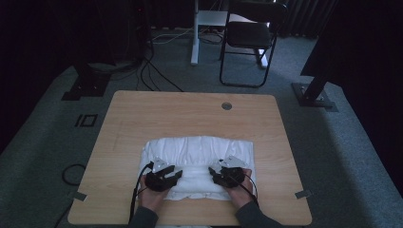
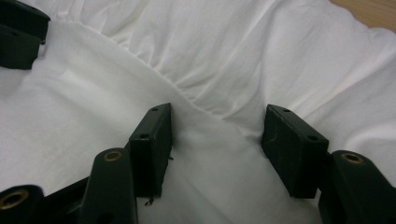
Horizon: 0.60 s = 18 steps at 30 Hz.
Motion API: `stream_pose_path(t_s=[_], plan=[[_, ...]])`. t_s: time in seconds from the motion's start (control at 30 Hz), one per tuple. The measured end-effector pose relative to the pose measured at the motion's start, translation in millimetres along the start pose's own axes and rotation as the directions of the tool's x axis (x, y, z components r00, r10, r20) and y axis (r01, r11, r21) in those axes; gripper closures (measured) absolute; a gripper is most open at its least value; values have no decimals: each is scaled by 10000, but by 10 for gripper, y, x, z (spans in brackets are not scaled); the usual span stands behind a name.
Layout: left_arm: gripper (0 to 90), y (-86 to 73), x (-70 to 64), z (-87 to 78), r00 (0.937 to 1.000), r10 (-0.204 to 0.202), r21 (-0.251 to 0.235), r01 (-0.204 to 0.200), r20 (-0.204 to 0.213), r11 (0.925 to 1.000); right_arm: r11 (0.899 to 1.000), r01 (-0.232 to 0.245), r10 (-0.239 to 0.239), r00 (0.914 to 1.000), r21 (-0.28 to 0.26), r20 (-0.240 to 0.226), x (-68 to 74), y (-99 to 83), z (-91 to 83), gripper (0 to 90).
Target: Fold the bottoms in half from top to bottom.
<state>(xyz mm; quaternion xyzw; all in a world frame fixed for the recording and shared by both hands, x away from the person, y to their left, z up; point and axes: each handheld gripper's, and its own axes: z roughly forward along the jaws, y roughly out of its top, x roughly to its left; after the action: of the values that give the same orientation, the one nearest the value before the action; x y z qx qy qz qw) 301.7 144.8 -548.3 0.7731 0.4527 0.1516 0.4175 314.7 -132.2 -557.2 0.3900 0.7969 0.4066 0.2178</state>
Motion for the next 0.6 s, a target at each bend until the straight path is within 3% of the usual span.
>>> stream_pose_path(t_s=[0.1, 0.13, 0.2, 0.27, 0.3, 0.4, 0.47, 0.53, 0.6], plan=[[408, 132, 73, -72, 9969, -132, -370, 104, -771, 9993, 9999, 4, -5, 10000, 156, 37, -14, 69, 70, 421], [368, 172, 120, -106, 9928, -232, -455, 180, -1174, 9988, 9998, -18, 17, 10000, 184, 27, -19, 80, 81, 421], [269, 227, 257, -128, 9777, -652, -251, 614, -1998, 9978, 9998, -23, 23, 10000, 208, -11, -36, 95, 102, 421], [166, 229, 398, -109, 9706, -1122, 226, 1197, -2131, 9925, 9998, -39, 40, 10000, 200, -53, -51, 101, 115, 422], [142, 208, 434, -100, 9659, -1180, 308, 1285, -2305, 9912, 9998, -37, 38, 10000, 181, -57, -54, 104, 121, 422], [90, 149, 489, -77, 9649, -1498, 477, 1636, -2157, 9854, 9998, -28, 29, 10000, 173, -37, -52, 107, 130, 422], [72, 80, 541, -38, 9565, -1946, 495, 2099, -2172, 9765, 9999, 32, -33, 10000, 164, 11, -46, 113, 139, 422], [30, 49, 579, -8, 9551, -2087, 653, 2267, -2103, 9718, 9999, 32, -31, 10000, 151, -4, -48, 113, 143, 422], [26, 36, 576, -11, 9540, -2079, 572, 2249, -2162, 9727, 9999, 28, -28, 10000, 109, 3, -46, 110, 144, 422]])
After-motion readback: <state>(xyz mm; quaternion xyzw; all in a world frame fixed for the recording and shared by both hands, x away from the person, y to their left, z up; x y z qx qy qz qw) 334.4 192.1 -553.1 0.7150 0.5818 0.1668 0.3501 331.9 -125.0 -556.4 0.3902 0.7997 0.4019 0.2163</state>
